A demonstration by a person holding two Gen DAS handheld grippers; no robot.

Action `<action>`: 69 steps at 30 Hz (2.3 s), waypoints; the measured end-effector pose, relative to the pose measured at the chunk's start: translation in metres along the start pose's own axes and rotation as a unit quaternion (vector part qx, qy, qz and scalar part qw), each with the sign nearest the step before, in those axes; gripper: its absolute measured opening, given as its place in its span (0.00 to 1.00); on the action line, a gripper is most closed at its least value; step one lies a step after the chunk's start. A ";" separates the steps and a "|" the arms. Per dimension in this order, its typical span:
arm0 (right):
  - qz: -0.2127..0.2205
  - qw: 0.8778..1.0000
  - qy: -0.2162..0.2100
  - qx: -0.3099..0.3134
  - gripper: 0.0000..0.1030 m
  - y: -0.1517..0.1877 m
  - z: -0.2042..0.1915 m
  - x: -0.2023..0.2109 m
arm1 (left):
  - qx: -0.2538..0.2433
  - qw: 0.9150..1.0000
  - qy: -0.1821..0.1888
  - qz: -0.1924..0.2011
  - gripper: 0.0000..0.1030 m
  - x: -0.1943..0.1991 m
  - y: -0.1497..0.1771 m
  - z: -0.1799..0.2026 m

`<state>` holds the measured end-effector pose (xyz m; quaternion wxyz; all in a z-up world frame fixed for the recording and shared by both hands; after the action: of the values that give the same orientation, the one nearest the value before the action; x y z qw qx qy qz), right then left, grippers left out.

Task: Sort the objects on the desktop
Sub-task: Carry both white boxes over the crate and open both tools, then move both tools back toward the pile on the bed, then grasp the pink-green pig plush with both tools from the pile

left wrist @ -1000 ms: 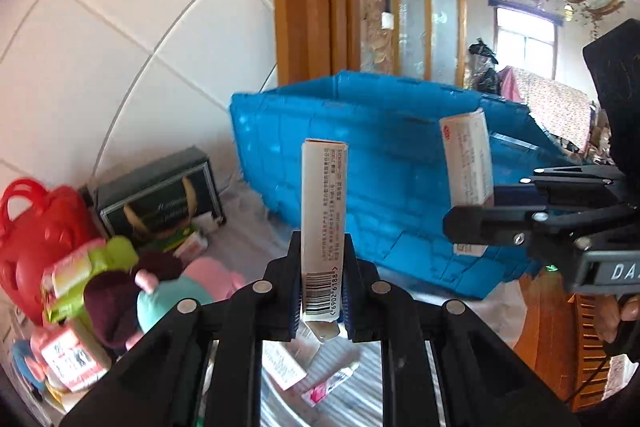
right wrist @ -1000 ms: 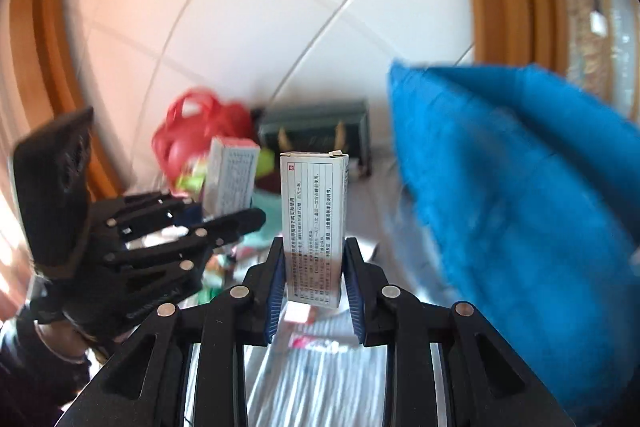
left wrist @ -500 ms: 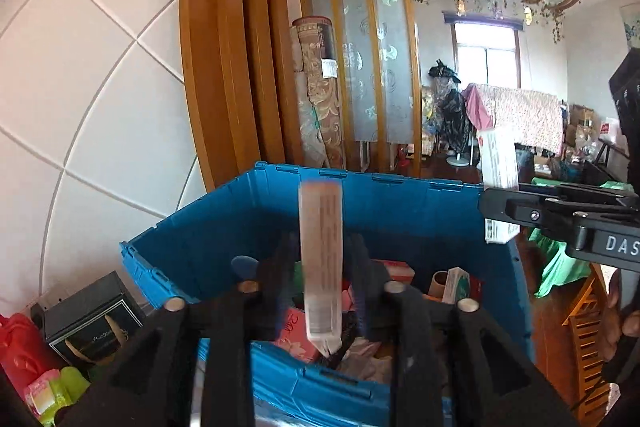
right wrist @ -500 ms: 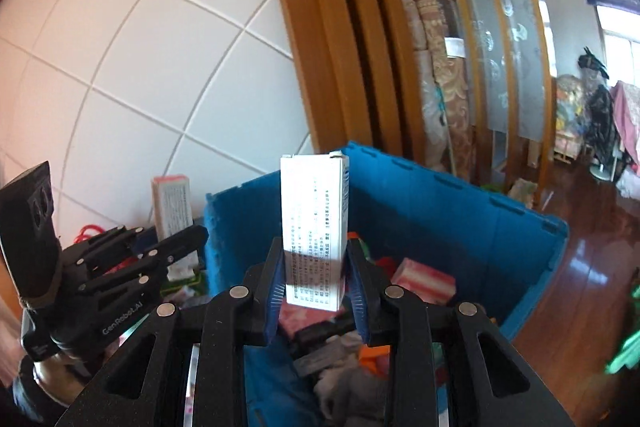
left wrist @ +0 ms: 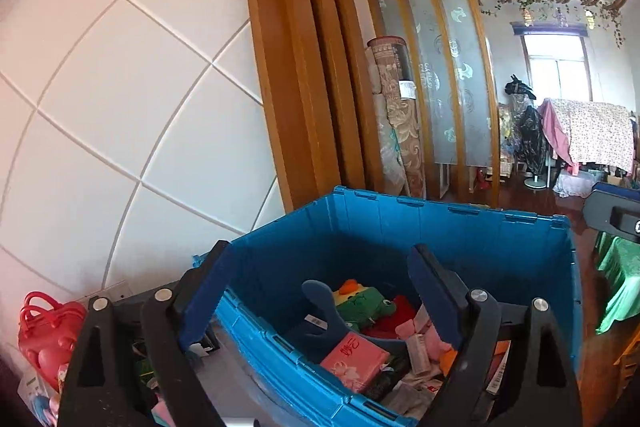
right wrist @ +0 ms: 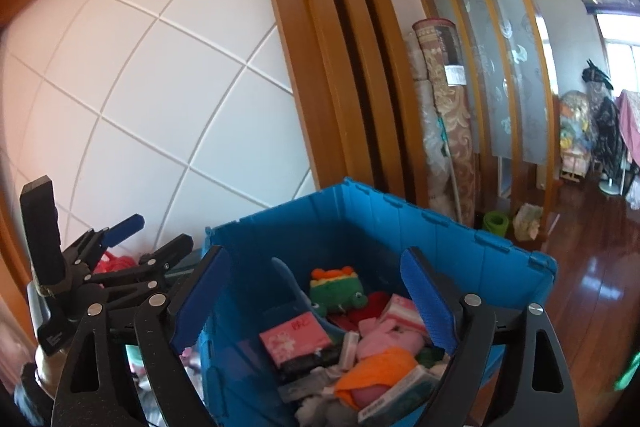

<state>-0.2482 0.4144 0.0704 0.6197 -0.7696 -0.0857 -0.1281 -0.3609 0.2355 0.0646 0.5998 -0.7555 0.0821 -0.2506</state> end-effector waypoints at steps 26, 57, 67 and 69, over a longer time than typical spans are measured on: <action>-0.049 0.994 -0.089 0.035 0.96 0.055 -0.124 0.006 | 0.046 0.980 -0.172 -0.086 0.86 0.098 0.123 -0.143; -0.148 0.960 -0.192 0.138 0.99 0.167 -0.287 -0.107 | 0.139 0.928 -0.297 -0.178 0.86 0.161 0.275 -0.324; -0.239 0.937 -0.186 0.177 0.99 0.220 -0.286 -0.223 | 0.107 0.951 -0.201 -0.208 0.86 0.049 0.296 -0.297; -0.262 0.929 -0.188 0.184 0.99 0.235 -0.286 -0.249 | 0.101 0.952 -0.175 -0.229 0.86 0.026 0.309 -0.292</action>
<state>-0.4433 0.0906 -0.1672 0.6673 -0.6020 -0.4213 -0.1214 -0.4229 -0.1105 -0.1754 0.6046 -0.7212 -0.2255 -0.2519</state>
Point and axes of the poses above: each gripper's, at about its wrist camera, not at the fingertips, and x roughly against the way its jaws point, z to its right, y to its underside, the point moved 1 cm from there along -x, roughly the way its jaws point, and after that the axes turned 1 degree about -z, right-handed, at the moved point
